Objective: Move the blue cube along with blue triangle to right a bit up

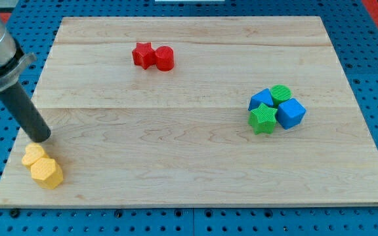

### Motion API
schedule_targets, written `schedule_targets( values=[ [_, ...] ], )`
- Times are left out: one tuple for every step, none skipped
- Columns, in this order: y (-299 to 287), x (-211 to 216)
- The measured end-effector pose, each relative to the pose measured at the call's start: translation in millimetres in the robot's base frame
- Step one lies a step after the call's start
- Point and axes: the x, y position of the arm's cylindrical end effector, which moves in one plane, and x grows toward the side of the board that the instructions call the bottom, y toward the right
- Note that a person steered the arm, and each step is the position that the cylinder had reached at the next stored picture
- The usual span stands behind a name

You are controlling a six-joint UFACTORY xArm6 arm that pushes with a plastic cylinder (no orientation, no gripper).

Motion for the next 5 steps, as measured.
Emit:
schedule_targets(
  values=[
    [59, -25],
    [148, 0],
    [172, 6],
    [167, 6],
    [160, 6]
  ],
)
